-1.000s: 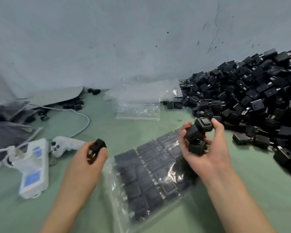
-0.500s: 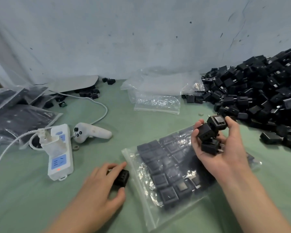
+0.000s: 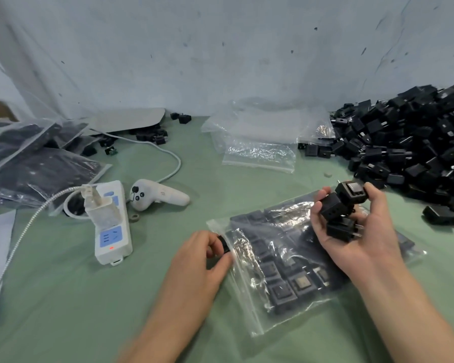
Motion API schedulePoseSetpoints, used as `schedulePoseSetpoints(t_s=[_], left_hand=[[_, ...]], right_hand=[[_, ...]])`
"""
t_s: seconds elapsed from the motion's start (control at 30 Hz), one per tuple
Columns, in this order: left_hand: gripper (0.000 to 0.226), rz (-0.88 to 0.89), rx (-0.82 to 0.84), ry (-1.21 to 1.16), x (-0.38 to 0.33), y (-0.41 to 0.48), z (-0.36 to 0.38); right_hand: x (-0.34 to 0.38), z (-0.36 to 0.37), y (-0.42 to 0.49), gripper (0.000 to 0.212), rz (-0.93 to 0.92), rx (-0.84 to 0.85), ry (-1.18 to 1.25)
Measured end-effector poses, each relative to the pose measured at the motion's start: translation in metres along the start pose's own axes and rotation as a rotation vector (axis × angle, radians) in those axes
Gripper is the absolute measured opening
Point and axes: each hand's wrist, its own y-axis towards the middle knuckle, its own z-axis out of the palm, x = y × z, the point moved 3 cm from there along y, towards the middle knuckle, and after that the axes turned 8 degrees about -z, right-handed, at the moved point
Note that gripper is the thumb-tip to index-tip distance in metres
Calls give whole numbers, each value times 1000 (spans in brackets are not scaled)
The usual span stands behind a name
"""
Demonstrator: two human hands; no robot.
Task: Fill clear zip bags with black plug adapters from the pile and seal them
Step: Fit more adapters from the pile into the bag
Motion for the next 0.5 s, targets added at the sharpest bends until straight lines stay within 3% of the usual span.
schedulePoseSetpoints(t_s=[0.27,0.4,0.5], left_hand=[[28,-249,78,-456,-9,4,5],[19,-499,80,-948,-8,8,3],[15,-597,169,-1179,-15,10,6]], right_hand=[[3,0,0,47,4,17,11],[4,1,1,47,-2,15,23],[2,2,1,45,6,15,25]])
